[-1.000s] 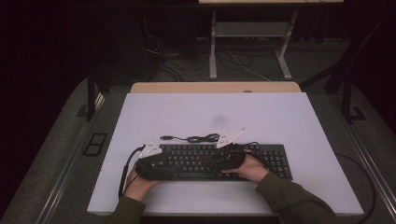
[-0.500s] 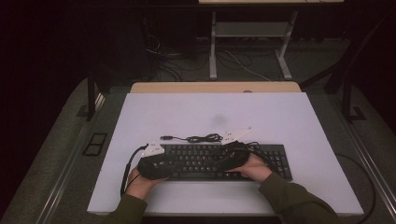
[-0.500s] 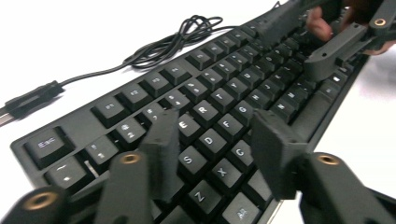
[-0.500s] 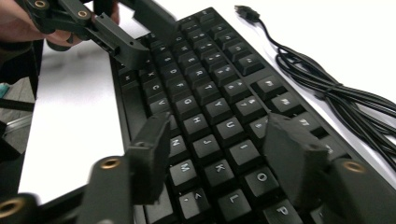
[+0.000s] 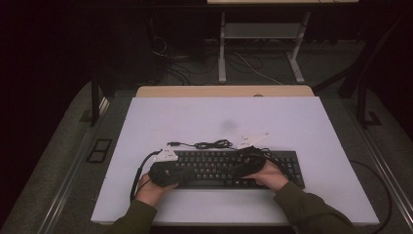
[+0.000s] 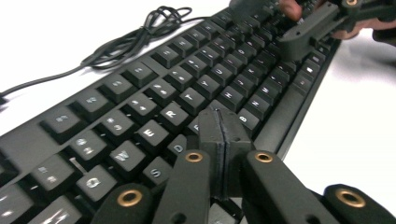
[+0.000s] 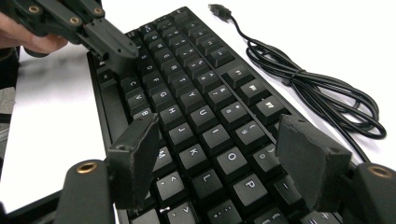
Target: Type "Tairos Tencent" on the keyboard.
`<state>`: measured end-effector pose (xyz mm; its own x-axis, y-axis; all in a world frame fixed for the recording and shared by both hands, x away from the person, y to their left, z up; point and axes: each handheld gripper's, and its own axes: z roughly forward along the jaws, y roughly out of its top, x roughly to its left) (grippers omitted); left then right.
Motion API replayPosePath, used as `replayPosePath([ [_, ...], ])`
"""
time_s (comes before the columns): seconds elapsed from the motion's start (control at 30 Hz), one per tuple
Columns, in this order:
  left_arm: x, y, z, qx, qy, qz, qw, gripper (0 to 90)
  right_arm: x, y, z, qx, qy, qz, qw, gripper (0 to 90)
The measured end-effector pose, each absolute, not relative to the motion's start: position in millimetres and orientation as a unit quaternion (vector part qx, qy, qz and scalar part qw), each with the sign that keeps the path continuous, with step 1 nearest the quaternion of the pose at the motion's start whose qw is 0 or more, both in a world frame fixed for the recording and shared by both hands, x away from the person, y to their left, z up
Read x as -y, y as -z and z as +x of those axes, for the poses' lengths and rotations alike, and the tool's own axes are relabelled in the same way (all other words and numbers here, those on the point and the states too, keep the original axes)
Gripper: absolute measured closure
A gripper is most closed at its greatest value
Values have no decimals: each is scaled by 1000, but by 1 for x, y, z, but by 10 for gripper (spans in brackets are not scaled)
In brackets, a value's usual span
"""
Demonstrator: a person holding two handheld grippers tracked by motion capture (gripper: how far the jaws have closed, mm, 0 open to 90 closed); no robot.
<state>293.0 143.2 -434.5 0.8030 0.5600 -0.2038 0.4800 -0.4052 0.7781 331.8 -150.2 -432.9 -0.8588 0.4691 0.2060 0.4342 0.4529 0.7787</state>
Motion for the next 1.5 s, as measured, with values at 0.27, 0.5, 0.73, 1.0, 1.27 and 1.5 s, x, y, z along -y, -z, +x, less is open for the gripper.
replayPosePath([
  [0.27,-138,438,295,-301,-31,849,432,892,154,433,331,-850,-449,273,27,292],
  [0.5,-137,439,296,-299,-27,852,429,892,157,432,330,-849,-450,275,28,291],
  [0.73,-138,440,297,-291,-26,857,424,892,156,432,330,-850,-449,275,29,291],
  [1.0,-137,438,296,-296,-29,853,429,891,156,432,330,-850,-449,276,29,273],
  [1.27,-139,434,296,-299,-35,847,437,891,155,433,330,-848,-448,282,36,182],
  [1.5,-142,430,298,-302,-43,842,444,891,156,434,330,-848,-443,288,39,166],
])
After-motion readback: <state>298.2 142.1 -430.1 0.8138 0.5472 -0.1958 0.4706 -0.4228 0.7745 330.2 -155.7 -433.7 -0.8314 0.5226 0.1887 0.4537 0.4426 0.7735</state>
